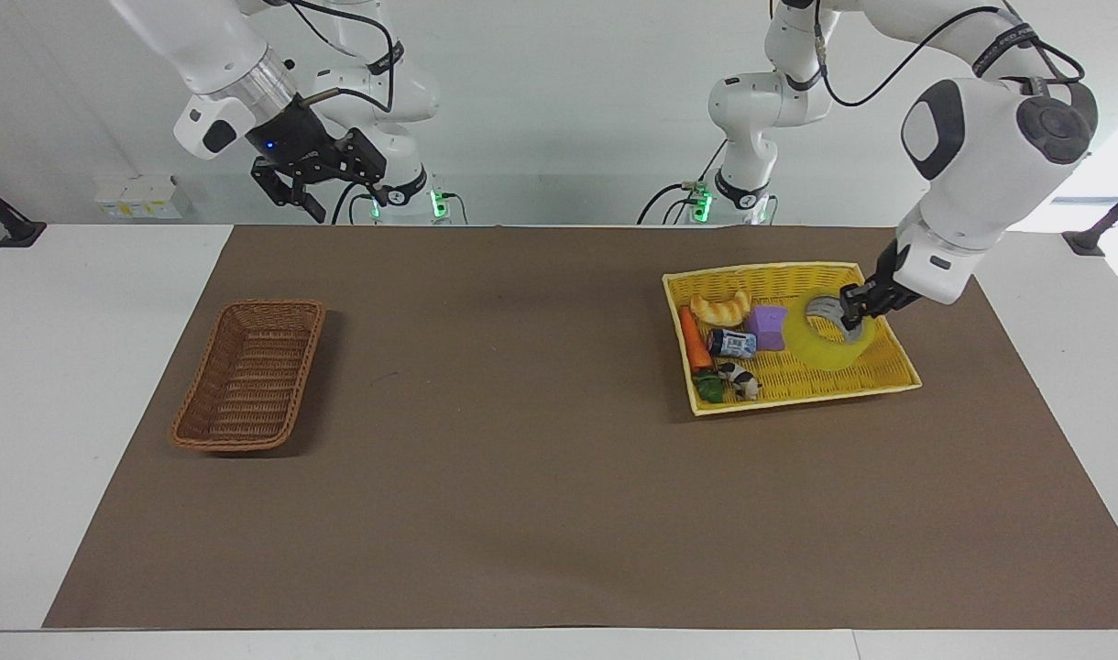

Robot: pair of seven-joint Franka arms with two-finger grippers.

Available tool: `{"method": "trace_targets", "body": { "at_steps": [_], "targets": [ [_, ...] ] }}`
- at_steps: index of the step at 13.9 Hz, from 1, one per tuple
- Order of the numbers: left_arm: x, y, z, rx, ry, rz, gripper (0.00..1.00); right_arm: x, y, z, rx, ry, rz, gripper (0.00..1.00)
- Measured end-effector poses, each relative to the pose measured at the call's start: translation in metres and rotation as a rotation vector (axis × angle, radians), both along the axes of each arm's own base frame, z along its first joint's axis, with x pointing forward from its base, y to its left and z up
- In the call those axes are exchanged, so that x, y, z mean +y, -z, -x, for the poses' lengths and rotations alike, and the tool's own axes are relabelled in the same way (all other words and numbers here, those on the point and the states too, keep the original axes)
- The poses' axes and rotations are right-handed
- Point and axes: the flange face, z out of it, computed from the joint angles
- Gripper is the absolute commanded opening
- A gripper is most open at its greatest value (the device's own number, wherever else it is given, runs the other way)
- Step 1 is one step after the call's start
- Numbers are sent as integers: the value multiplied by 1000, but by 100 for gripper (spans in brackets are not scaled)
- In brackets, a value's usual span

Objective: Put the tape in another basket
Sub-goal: 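Lift the tape with the left gripper while the right gripper approaches it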

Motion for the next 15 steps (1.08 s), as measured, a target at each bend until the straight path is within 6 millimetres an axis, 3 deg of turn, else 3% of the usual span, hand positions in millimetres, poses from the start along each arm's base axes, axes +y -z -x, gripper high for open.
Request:
{"method": "trace_targets", "body": {
  "at_steps": [4, 8, 15],
  "targets": [
    [-78, -29, 31, -39, 38, -1, 0, 22, 12, 1, 28, -4, -73, 100],
    [-150, -39, 60, -40, 28, 80, 0, 65, 22, 10, 43, 44, -109, 100],
    [-224, -51, 88, -30, 39, 349, 0, 102, 55, 15, 70, 68, -236, 100]
  ]
}}
